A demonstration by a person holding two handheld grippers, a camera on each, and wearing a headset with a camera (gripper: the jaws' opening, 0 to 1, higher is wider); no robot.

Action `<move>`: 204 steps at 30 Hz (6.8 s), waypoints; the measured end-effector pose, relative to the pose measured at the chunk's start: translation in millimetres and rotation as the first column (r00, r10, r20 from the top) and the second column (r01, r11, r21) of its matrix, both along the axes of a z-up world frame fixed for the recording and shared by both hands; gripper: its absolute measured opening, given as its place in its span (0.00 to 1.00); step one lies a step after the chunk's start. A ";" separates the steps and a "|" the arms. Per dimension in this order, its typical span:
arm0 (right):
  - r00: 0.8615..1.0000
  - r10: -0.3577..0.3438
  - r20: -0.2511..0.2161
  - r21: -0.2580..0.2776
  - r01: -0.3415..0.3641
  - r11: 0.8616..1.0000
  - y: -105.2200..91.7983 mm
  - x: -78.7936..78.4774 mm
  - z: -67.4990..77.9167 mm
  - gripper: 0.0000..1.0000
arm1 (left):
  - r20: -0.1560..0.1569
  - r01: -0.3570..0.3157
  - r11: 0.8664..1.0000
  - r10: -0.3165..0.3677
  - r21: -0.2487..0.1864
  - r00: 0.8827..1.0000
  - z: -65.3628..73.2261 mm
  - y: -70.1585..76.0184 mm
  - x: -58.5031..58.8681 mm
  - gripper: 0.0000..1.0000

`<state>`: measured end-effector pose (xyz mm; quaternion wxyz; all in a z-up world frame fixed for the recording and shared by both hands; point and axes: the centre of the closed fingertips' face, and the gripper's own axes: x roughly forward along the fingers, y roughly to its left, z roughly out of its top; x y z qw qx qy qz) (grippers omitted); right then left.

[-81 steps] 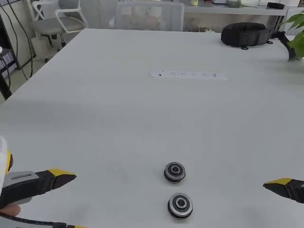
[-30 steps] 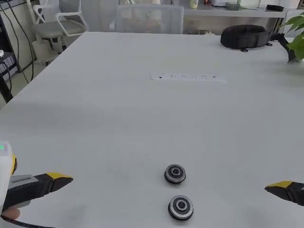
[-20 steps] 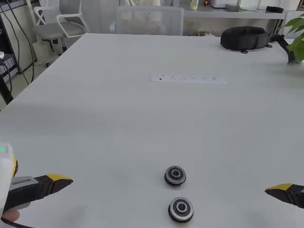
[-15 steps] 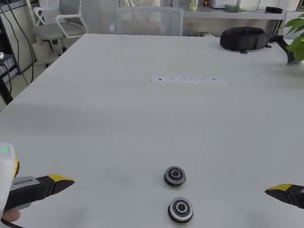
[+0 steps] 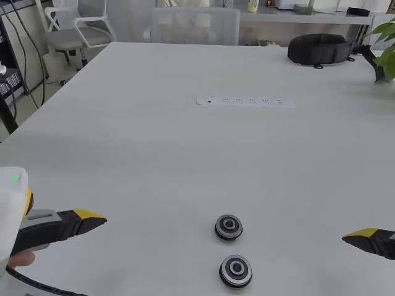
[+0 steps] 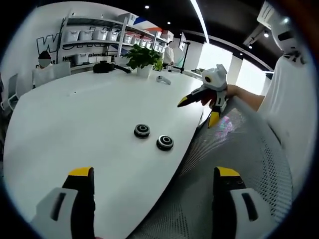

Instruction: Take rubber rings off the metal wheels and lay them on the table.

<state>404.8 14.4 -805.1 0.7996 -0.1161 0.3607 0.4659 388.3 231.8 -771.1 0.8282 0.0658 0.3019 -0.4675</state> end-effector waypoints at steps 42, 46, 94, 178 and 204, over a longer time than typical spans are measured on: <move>0.960 0.179 0.217 0.096 -0.204 0.974 73.0 49.2 64.5 0.83 | 0.309 0.191 0.967 -0.132 -0.169 0.942 93.5 -85.6 85.2 0.84; 0.954 0.204 0.219 0.133 -0.236 0.963 84.2 45.1 60.4 0.81 | 0.308 0.194 0.961 -0.126 -0.199 0.943 82.7 -93.9 86.2 0.76; 0.933 0.358 0.035 -0.003 -0.358 0.934 84.1 7.9 -41.7 0.34 | 0.154 0.377 0.926 -0.375 0.017 0.914 -57.9 -134.2 30.0 0.22; 0.978 0.190 -0.083 0.006 -0.190 0.982 77.4 22.2 -53.5 0.00 | 0.197 0.339 0.940 -0.338 0.028 0.920 -64.2 -128.8 42.9 0.07; 0.934 -0.049 -0.353 0.193 0.124 0.973 75.9 32.9 -40.2 0.00 | 0.202 0.339 0.940 -0.340 0.040 0.919 -64.8 -127.7 44.9 0.07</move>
